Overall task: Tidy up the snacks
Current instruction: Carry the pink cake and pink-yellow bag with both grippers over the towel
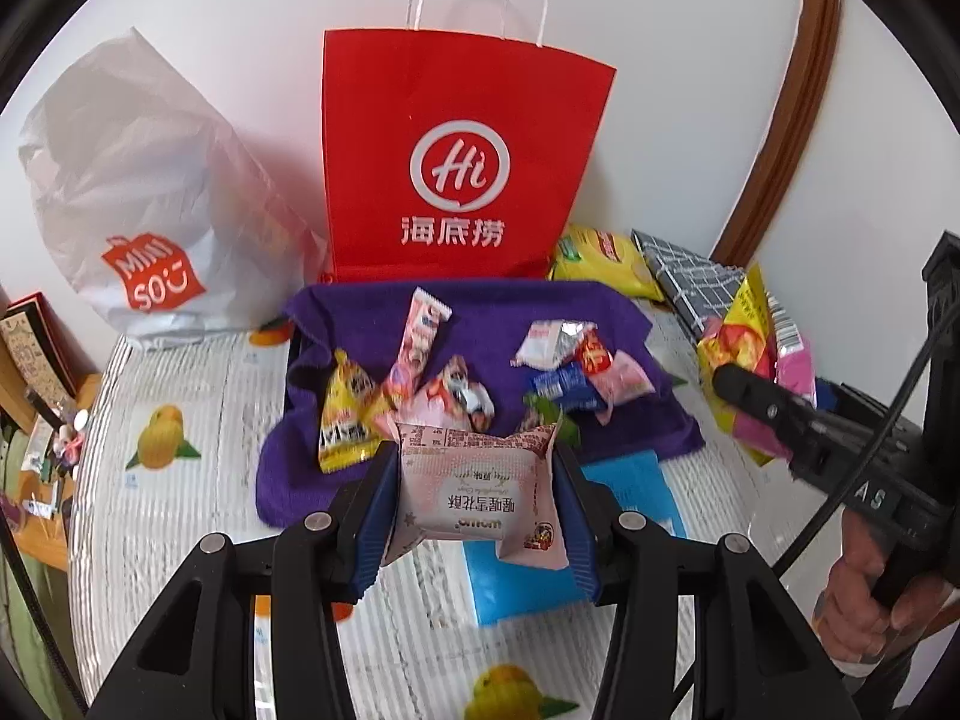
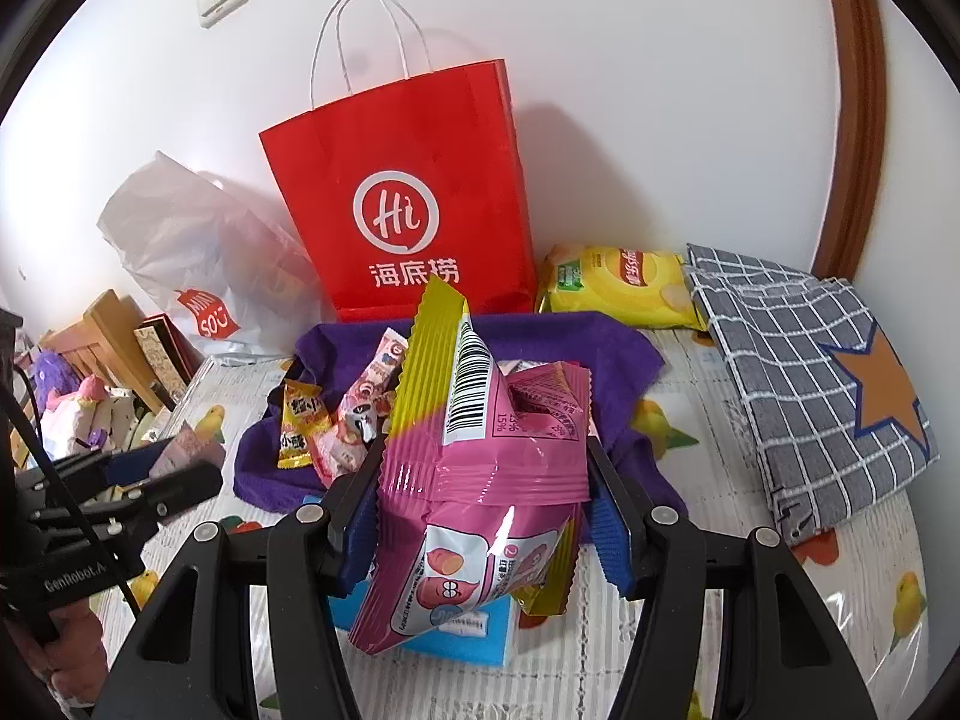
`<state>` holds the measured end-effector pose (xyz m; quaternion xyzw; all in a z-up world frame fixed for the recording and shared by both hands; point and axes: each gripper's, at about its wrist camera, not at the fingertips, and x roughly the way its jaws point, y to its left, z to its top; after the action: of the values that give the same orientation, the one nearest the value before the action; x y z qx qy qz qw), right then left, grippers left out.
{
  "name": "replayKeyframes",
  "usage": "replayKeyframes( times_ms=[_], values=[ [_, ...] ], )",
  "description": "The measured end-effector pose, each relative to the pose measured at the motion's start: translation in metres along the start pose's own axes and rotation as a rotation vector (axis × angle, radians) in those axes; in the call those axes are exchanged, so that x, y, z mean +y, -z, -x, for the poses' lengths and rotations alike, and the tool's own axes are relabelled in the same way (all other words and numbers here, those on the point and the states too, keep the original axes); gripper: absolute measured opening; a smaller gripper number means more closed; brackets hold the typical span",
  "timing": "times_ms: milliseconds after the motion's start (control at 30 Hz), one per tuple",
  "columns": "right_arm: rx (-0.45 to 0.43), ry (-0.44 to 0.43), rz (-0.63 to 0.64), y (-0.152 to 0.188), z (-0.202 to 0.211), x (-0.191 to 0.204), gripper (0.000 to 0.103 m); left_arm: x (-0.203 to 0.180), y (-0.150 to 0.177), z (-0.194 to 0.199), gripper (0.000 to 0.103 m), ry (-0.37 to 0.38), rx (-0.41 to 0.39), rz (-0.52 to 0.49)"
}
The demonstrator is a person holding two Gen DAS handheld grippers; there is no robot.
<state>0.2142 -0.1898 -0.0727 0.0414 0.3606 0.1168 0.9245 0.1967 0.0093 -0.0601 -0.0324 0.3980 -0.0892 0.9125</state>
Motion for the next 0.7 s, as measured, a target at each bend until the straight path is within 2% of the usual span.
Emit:
replayKeyframes(
  times_ms=[433,700],
  values=[
    [-0.025,0.025,-0.023,-0.049,-0.043,-0.005,0.059,0.031,-0.056,-0.025,0.047,-0.029,-0.037,0.018],
    [-0.036,0.014,-0.016,-0.075,-0.068,-0.003,0.059,0.040,-0.090,-0.042,0.047,-0.007,-0.063,0.033]
  ],
)
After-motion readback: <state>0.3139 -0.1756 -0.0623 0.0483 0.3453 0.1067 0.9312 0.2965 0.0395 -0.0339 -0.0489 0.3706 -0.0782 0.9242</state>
